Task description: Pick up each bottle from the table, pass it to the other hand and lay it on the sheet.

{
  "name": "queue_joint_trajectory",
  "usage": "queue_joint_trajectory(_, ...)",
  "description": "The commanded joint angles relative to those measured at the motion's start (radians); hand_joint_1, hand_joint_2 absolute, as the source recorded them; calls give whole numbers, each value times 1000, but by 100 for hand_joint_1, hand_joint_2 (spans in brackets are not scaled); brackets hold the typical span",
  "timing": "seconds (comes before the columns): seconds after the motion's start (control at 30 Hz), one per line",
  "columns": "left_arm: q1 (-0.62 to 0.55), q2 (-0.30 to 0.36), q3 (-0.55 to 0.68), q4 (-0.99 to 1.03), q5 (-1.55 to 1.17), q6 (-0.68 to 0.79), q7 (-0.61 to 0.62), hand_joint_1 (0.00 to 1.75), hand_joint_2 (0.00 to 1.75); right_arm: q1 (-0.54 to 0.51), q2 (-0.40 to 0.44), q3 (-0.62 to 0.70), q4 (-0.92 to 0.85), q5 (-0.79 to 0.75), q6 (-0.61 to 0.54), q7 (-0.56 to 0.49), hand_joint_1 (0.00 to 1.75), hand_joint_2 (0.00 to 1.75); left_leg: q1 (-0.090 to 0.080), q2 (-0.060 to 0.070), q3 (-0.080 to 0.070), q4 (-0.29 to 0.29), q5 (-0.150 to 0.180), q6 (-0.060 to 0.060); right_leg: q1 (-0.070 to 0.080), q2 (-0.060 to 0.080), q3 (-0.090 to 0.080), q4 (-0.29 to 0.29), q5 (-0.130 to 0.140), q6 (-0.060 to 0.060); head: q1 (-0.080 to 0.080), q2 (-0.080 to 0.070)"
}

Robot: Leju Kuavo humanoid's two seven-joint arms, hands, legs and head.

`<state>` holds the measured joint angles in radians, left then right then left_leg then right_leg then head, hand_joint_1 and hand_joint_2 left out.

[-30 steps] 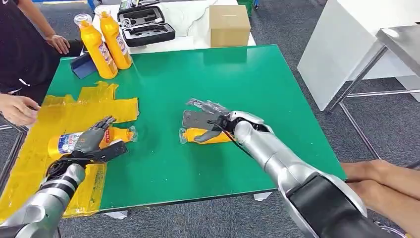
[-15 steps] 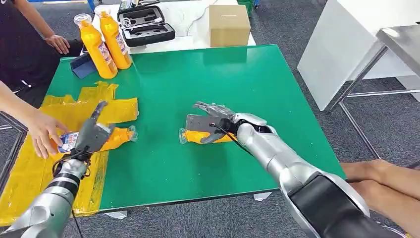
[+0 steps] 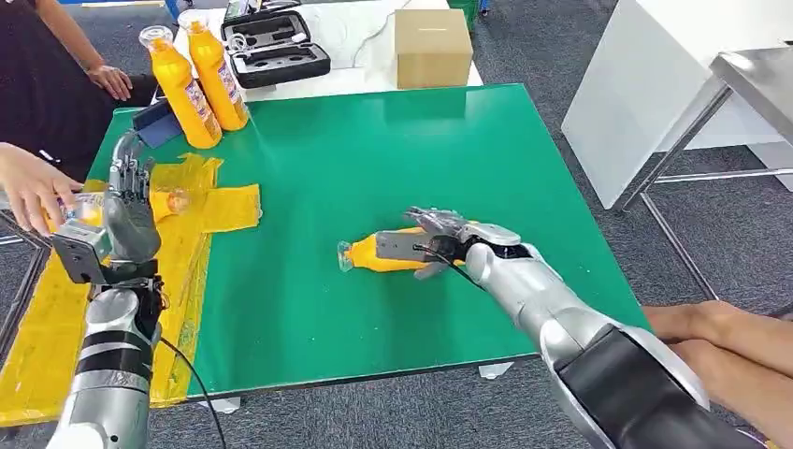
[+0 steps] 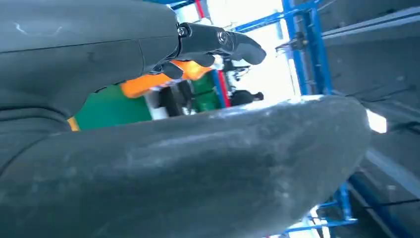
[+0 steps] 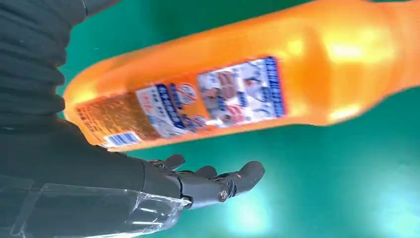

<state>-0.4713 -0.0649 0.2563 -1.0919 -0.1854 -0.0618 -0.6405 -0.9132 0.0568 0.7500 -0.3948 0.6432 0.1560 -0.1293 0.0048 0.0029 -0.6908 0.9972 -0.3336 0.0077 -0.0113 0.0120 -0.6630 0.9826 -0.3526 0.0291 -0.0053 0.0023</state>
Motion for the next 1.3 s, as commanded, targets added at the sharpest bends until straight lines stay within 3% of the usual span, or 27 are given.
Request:
queue_joint_trajectory(0.03, 16, -39, -17, -80, 9, -8, 7, 0, 0, -33, -19, 38, 86, 6, 6, 10, 0, 175, 0, -2, 3, 0, -2, 0, 0, -3, 4, 0, -3, -1, 0, 0)
queue_joint_trajectory(0.37, 50, -42, -52, -125, 20, -1, 9, 0, 0, 8, -62, 66, 116, 83, 25, 63, 0, 175, 0, -3, 3, -1, -1, 0, 0, -3, 4, -1, -2, 0, 0, 0)
queue_joint_trajectory(0.53, 45, -41, -46, -107, 55, -22, 15, 0, 0, 63, -101, 104, 138, 140, 97, 100, 0, 175, 0, -4, 5, -1, -2, 0, 0, -4, 6, -1, -3, 0, 0, 0)
queue_joint_trajectory(0.77, 42, -42, -49, -105, 55, -22, 15, 0, 0, 69, -98, 104, 137, 143, 90, 103, 0, 175, 1, -3, 5, -1, -2, 0, 1, -3, 6, -1, -3, 0, 0, 0)
queue_joint_trajectory(0.87, 37, -46, -55, -97, 58, -23, 15, 0, 0, 88, -102, 131, 145, 179, 153, 126, 0, 175, 1, -2, 5, 0, -1, 0, 1, -2, 5, -1, -2, 0, 0, 0)
queue_joint_trajectory(0.9, 32, -47, -62, -89, 58, -22, 15, 0, 0, 107, -104, 140, 149, 196, 160, 126, 59, 175, 1, -5, 9, 0, -4, 0, 1, -5, 11, -1, -5, 0, 0, 0)
queue_joint_trajectory(0.93, 29, -49, -66, -85, 59, -22, 15, 0, 0, 118, -104, 142, 154, 201, 163, 129, 148, 175, 1, -5, 8, -1, -2, 0, 1, -5, 9, -2, -4, 0, 0, 0)
queue_joint_trajectory(1.03, 20, -52, -72, -72, 65, -23, 15, 0, 0, 134, -103, 141, 159, 204, 172, 134, 175, 175, 2, -6, 11, -1, -3, 0, 2, -6, 12, -3, -5, -1, 0, 0)
queue_joint_trajectory(1.3, 19, -47, -71, -58, 71, -23, 14, 0, 0, 121, -94, 123, 154, 194, 174, 137, 175, 175, 1, -6, 23, -2, -11, 2, 1, -7, 14, -4, -11, 1, 0, 0)
